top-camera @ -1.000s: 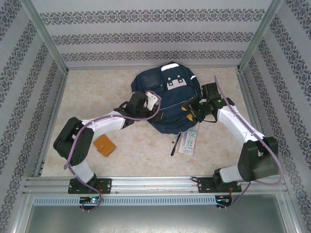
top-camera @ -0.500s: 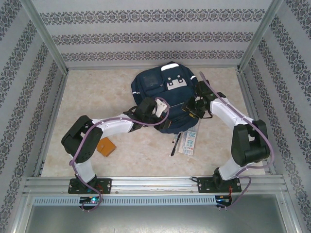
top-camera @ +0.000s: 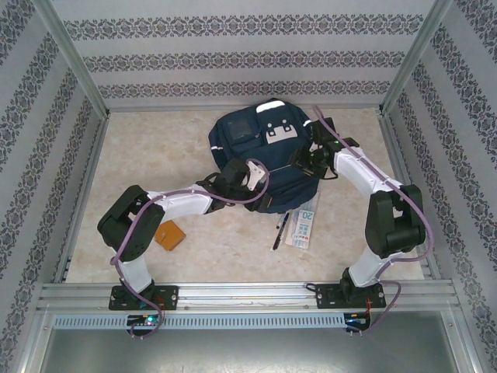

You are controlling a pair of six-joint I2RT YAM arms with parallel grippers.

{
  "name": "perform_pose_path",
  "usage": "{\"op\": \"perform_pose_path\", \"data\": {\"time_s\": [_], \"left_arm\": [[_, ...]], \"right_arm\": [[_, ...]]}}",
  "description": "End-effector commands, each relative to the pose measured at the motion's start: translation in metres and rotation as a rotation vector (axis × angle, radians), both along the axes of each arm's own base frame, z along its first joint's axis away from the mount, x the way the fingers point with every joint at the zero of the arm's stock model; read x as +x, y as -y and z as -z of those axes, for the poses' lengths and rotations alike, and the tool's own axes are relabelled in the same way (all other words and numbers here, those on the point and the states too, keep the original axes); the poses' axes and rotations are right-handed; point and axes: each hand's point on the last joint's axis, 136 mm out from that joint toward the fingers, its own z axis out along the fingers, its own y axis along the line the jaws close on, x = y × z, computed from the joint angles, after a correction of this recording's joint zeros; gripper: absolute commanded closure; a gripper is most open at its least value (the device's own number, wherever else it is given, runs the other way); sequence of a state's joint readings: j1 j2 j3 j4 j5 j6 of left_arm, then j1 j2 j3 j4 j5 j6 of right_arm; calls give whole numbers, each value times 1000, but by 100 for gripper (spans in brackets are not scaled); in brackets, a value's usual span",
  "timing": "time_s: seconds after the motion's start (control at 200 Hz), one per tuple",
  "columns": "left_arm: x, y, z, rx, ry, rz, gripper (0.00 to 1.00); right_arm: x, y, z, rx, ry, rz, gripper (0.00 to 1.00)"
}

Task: Pack books, pencil case, and school supplies into a backpack

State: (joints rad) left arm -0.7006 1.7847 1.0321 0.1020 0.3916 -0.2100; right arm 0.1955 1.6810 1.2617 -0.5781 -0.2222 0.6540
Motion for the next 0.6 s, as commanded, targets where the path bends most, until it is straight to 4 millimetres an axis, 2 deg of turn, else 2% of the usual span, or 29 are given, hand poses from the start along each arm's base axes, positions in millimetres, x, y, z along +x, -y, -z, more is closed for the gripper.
{"op": "perform_pose_path", "data": {"time_s": [0.0, 0.1, 0.22, 0.305, 0.415, 0.595], "left_arm": [[-1, 0, -12, -3, 45, 5, 54], [-1, 0, -13, 3, 47, 3, 53], [-1, -1, -17, -2, 59, 3, 52], [-1, -3, -19, 4, 68, 4, 52], [-2, -4, -18, 7, 66, 4, 51], [-5, -7, -13, 7, 56, -7, 50]], "right_arm": [[-1, 16, -5, 10, 13, -25, 48], [5, 3, -16, 84, 100, -208, 51], [14, 21, -3, -170, 134, -381, 48], [22, 27, 1, -99, 79, -316, 47], [30, 11, 6, 45, 48, -239, 46], [31, 24, 30, -1, -31, -146, 44]]}}
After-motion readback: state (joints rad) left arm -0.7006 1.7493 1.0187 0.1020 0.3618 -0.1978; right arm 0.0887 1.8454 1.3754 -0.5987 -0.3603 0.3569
